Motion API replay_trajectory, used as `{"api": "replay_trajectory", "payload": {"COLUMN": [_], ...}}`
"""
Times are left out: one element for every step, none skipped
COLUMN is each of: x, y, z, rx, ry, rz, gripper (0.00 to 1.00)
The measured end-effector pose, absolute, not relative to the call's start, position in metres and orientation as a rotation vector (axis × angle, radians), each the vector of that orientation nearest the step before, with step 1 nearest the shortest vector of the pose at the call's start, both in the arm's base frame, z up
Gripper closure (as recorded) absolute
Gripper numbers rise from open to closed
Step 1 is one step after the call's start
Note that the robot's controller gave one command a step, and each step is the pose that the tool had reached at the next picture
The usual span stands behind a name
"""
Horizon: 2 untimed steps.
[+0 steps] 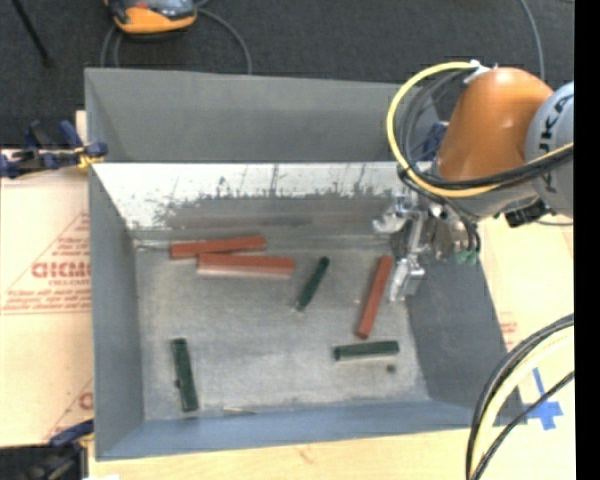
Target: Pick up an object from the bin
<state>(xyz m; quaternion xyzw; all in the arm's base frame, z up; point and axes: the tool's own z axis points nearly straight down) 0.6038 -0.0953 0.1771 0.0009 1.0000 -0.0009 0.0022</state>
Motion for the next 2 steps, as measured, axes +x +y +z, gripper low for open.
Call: {"api": "replay_trajectory", "payload": {"x": [0.566, 0.523], "y": [-0.102, -0.106], "z": [0.128, 0.133], "rx": [0.134, -0.011], "ry": [3.131, 3.147], "rz": [0.000, 0.001], "gripper": [0.00, 0.00]}}
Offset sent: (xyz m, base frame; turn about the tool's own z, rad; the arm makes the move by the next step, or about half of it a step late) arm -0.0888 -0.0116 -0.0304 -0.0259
